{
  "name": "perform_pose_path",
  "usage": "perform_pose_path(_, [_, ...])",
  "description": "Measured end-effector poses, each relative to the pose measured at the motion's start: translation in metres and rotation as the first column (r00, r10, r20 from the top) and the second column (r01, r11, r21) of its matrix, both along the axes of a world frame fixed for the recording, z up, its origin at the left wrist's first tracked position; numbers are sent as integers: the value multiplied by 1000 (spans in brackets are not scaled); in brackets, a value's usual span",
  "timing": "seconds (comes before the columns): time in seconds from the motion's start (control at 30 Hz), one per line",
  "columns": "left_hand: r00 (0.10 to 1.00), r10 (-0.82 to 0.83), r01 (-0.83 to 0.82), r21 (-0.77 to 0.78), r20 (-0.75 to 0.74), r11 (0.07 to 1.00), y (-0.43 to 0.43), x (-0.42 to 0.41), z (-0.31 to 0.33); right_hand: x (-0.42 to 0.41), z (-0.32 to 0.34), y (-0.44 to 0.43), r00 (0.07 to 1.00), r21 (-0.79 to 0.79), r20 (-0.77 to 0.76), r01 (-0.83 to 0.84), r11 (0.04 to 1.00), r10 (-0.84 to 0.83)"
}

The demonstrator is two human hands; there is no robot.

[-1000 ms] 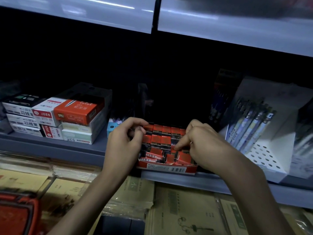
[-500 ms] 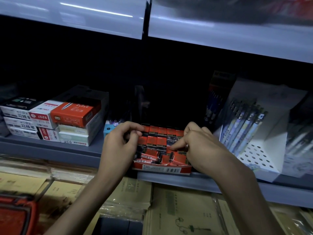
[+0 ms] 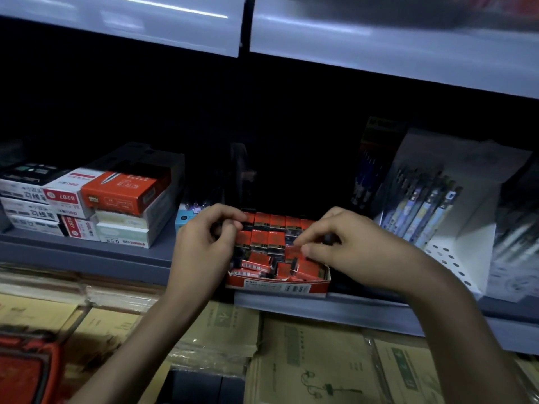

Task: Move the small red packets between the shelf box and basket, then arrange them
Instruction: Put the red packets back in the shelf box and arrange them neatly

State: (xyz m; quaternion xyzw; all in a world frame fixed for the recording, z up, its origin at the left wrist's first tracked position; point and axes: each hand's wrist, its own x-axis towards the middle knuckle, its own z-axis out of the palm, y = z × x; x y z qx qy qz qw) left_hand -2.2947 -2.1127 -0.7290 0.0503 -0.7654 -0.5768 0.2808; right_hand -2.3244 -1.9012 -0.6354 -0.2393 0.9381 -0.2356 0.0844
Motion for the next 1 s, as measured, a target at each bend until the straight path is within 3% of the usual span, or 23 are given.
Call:
perform_pose_path(0.1, [1000,3,-3,-15,-4,1000,0,-1,0,1,2,0,995,29,95,-8,1000,5])
perform_pose_path(0.23, [1000,1,-2,-22,-3,1000,0,-1,-1,-1,1,-1,994,10,111,-8,1000,7])
perform_pose_path(0.37, [1000,8,-8,-30,-6,1000,-1,0,-1,-2,3,-2,984,-225,152,-58,973,94])
perform_pose_path(0.5, [1000,0,0,-24,-1,1000,-1,1,0,-3,6,1,975,-421,221,73,904,24])
perform_pose_path(0.73, [1000,2,-1,-19,8,1000,-1,1,1,-10,-1,-1,910,-530,399,328,782,-111])
perform_pose_path(1.0, [1000,15,-15,-45,5,999,-1,2,1,-19,-11,-9,959,-466,181,279,840,-218])
